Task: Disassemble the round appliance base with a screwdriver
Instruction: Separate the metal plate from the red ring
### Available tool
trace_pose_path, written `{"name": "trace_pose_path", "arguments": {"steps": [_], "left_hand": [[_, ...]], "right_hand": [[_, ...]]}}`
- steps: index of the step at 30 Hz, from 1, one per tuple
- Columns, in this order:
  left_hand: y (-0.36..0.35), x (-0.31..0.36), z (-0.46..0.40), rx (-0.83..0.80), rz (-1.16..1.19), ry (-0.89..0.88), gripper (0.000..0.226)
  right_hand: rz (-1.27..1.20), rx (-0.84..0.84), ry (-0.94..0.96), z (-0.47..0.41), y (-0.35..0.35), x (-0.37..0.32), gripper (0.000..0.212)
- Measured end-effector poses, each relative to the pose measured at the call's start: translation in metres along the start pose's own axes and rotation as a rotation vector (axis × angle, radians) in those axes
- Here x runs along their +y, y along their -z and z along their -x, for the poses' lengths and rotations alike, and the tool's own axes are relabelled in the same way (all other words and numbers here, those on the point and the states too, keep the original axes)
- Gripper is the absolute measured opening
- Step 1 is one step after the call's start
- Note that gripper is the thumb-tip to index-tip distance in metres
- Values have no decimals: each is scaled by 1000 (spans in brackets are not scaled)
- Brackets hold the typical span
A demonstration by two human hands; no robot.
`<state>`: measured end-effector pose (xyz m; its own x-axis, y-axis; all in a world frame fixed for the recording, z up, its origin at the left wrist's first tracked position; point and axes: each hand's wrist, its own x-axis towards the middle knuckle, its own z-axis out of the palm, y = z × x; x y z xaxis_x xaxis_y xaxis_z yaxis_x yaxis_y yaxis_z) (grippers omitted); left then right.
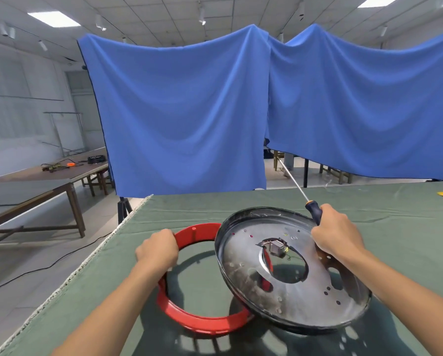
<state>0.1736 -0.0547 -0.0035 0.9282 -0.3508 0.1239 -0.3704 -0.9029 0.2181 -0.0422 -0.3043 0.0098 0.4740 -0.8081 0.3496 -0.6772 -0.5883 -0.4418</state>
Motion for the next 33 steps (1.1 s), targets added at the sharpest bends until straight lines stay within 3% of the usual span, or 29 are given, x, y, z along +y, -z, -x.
{"name": "trace_pose_path", "arguments": {"steps": [8,14,17,19,21,28,33], "left_hand": [[-5,-36,-6,103,-118,49,24],[-13,15,33,238,-113,-291,31],[-19,41,61,145,107,-401,27],[-27,52,75,20,220,-400,23],[-34,54,84,-11,191,-418,25],[-30,34,71,89,17,-371,31],[-21,17,66,119,77,-332,33]], "right_hand": [[60,-30,-6,-7,-20,9,11],[86,-32,23,-15,-30,14,15],[93,-45,11,-18,-29,16,17],[97,-47,6,-19,-28,20,17],[104,-39,0,-20,-28,24,17],[83,-46,-16,-16,-35,26,11],[80,-47,-14,-14,-35,23,11]]}}
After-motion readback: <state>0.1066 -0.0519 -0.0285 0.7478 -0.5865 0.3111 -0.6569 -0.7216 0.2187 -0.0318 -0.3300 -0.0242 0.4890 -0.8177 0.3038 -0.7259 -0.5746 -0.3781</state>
